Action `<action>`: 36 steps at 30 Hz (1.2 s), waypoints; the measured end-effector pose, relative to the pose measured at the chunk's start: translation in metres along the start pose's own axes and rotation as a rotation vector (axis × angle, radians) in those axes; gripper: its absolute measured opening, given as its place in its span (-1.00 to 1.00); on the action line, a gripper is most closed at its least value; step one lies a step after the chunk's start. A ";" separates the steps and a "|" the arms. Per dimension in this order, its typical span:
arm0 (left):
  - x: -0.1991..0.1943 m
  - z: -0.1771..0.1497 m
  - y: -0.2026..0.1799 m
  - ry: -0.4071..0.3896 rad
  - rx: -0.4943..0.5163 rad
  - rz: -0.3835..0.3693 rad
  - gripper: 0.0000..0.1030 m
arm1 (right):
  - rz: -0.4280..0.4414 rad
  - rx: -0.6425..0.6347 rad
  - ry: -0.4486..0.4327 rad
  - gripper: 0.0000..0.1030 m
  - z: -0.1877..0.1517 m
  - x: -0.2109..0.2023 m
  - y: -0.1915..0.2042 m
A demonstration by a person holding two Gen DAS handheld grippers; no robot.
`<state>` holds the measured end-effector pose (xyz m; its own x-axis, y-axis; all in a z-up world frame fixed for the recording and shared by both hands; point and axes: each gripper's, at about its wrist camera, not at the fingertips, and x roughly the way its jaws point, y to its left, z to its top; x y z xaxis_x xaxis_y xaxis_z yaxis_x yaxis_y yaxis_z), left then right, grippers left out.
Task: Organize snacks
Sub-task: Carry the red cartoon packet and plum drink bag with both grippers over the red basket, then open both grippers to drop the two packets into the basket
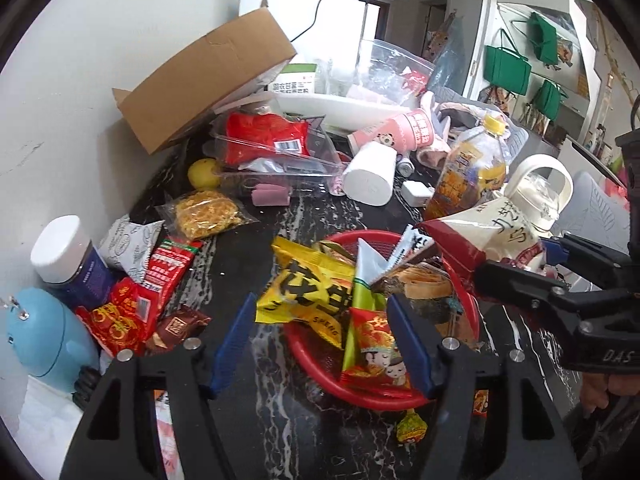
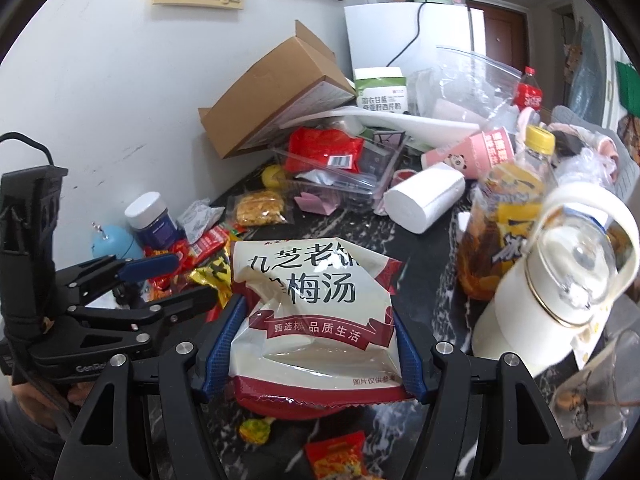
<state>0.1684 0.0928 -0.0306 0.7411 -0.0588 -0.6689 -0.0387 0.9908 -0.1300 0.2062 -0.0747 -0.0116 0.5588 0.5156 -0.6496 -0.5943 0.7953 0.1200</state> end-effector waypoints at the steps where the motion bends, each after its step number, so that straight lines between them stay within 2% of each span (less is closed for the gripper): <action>1: -0.002 0.001 0.003 -0.002 -0.005 0.010 0.30 | 0.003 -0.006 0.001 0.33 0.002 0.004 0.002; 9: -0.002 -0.001 0.025 0.010 -0.052 0.061 0.30 | 0.039 -0.017 0.037 0.34 0.005 0.039 0.014; 19: 0.004 -0.006 0.034 0.038 -0.063 0.077 0.30 | 0.014 -0.051 0.105 0.35 -0.002 0.074 0.020; 27: 0.001 -0.006 0.030 0.042 -0.050 0.074 0.30 | 0.007 -0.058 0.094 0.58 0.003 0.066 0.021; 36: -0.016 0.000 0.020 0.011 -0.024 0.077 0.30 | -0.011 -0.063 0.056 0.58 0.008 0.042 0.026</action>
<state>0.1560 0.1137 -0.0228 0.7279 0.0163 -0.6855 -0.1119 0.9891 -0.0953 0.2187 -0.0301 -0.0297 0.5333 0.4872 -0.6916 -0.6248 0.7780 0.0663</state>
